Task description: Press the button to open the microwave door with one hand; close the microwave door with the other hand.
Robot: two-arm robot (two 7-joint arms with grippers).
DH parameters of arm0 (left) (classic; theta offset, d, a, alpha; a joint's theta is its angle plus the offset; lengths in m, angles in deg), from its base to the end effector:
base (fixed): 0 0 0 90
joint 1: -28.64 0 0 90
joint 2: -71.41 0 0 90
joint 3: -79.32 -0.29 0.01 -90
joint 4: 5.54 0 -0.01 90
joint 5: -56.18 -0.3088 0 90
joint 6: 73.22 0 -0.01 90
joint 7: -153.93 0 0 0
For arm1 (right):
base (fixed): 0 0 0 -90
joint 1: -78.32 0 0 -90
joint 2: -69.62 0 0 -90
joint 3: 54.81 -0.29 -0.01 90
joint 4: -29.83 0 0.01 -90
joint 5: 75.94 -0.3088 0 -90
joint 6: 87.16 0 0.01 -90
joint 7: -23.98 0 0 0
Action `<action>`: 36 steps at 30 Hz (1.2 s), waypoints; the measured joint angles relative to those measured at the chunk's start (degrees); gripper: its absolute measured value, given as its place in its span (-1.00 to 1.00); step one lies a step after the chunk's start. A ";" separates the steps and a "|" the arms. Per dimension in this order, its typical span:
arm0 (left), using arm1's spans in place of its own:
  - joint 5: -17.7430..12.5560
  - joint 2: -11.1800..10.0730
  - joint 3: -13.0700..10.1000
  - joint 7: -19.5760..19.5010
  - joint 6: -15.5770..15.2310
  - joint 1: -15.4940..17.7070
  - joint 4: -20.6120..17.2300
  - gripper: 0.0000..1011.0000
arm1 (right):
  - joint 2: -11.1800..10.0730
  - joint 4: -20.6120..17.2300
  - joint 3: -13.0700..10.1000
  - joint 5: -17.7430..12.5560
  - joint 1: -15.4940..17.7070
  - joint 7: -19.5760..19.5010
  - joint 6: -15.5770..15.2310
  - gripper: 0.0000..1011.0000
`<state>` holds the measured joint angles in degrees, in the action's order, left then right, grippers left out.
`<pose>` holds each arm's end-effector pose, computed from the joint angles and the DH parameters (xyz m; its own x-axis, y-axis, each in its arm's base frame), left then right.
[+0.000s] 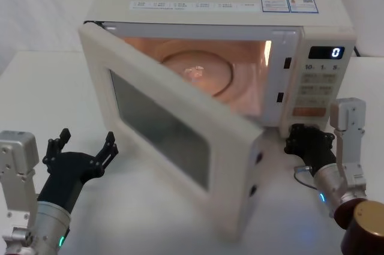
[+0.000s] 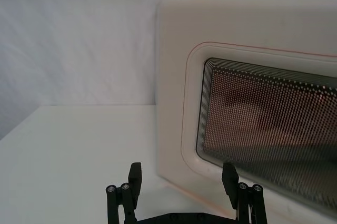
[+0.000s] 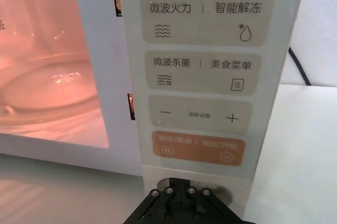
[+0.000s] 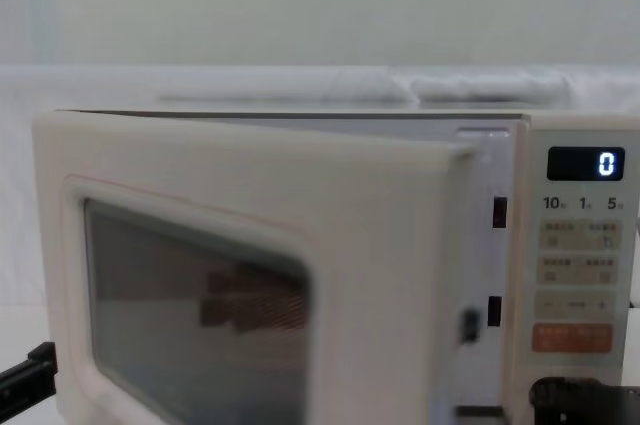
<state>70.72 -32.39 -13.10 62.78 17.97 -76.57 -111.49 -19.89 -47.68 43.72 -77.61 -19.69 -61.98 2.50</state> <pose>0.2530 0.0375 -0.2853 0.1247 0.9917 -0.0327 -0.9921 0.1242 -0.0176 0.3638 0.0505 -0.3208 0.2149 -0.9764 -0.0227 0.9729 0.2160 -0.0829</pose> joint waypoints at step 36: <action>0.00 0.00 0.00 0.00 0.00 0.00 0.00 0.98 | -3.85 -11.07 -0.39 -1.10 7.70 3.03 -2.86 -1.00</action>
<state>70.72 -32.39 -13.10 62.79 17.97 -76.57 -111.49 -23.74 -58.75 43.33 -78.72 -11.99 -58.95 -0.36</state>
